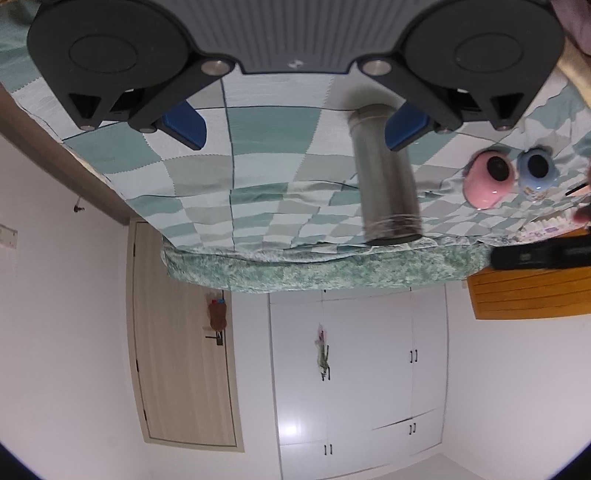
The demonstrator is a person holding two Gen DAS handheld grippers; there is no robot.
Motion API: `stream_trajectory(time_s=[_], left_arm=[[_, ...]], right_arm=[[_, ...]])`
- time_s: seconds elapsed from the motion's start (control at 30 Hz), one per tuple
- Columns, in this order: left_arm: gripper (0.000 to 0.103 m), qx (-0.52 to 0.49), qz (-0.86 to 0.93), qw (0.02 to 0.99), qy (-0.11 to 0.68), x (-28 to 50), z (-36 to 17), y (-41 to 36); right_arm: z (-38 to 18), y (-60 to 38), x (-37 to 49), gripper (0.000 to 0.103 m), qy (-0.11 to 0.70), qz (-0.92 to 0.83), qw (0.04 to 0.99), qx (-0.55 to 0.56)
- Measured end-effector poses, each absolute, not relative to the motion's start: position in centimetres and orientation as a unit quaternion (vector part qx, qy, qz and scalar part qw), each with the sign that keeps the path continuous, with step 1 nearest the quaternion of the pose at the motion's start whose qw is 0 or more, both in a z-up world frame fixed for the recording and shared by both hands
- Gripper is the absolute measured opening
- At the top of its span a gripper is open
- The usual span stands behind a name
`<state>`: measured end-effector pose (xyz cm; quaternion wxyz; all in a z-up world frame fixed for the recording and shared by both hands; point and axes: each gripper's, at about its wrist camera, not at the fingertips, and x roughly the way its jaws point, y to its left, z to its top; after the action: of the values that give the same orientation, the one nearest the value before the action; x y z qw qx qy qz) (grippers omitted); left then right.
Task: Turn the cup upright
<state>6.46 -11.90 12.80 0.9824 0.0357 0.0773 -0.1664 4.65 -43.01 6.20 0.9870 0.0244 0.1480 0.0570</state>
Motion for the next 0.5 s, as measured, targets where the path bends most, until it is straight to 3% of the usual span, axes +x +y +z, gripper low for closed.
stream_trajectory(time_s=[0.33, 0.5], left_arm=[[0.103, 0.051, -0.090, 0.989, 0.106, -0.6, 7.8, -2.8], [0.103, 0.037, -0.049, 0.995, 0.080, -3.2, 4.0, -1.1]], right_arm=[[4.1, -39.6, -0.2, 0.103, 0.110, 0.065, 0.992, -0.013], [2.1, -37.4, -2.6, 0.103, 0.068, 0.073, 0.994, -0.042]])
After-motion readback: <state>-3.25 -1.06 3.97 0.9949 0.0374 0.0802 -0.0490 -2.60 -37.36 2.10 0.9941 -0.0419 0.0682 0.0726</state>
